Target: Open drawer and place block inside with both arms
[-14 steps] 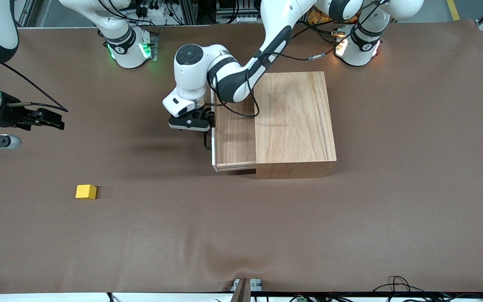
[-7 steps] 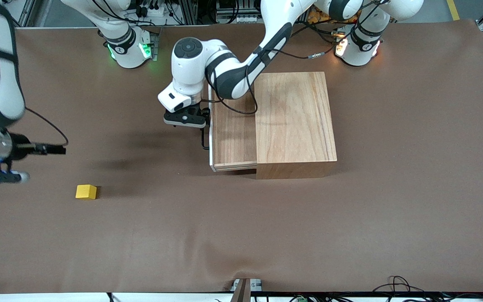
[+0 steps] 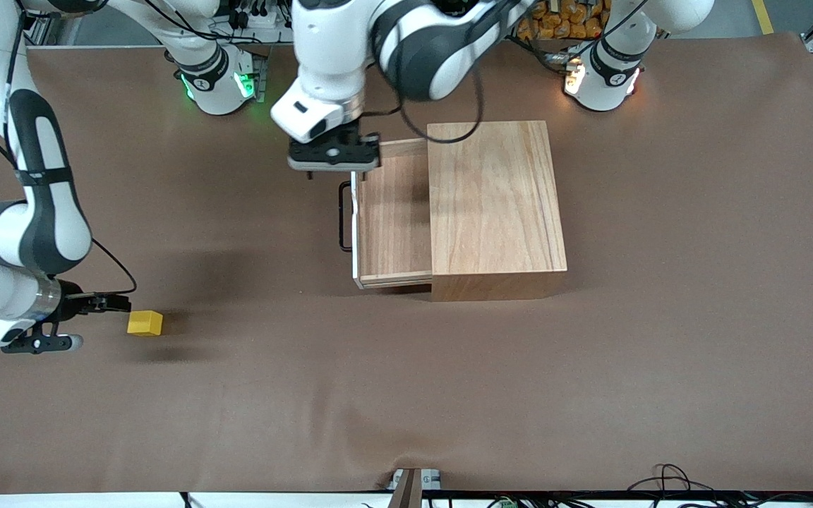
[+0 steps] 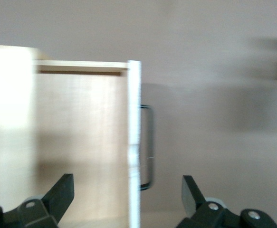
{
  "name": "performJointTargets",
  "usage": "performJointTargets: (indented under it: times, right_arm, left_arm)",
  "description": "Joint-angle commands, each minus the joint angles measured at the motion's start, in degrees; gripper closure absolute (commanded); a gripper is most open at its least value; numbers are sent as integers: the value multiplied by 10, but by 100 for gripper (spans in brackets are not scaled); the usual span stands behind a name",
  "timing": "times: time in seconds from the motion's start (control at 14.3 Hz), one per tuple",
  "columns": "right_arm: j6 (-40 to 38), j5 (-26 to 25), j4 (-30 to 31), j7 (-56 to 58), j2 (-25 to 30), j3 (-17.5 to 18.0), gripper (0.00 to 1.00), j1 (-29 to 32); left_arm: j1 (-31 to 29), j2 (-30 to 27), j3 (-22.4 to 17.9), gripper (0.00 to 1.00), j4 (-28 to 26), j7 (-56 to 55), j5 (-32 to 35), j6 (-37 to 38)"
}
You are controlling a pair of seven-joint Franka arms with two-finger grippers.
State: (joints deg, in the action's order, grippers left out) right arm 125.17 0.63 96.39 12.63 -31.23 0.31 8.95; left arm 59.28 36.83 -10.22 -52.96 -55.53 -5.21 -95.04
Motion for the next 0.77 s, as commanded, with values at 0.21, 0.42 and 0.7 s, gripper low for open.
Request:
performJointTargets:
  times: [0.21, 0.42, 0.7]
  right_arm:
    - [134, -5, 83, 8, -18, 6, 0, 1]
    - [135, -4, 83, 7, -28, 7, 0, 4]
    - [158, -4, 82, 7, -42, 7, 6, 5]
  left_arm:
    - [-147, -121, 5, 0, -29, 115, 34, 210]
    - [-283, -187, 5, 0, -43, 309, 36, 279]
    - [-431, -255, 10, 0, -88, 446, 36, 277]
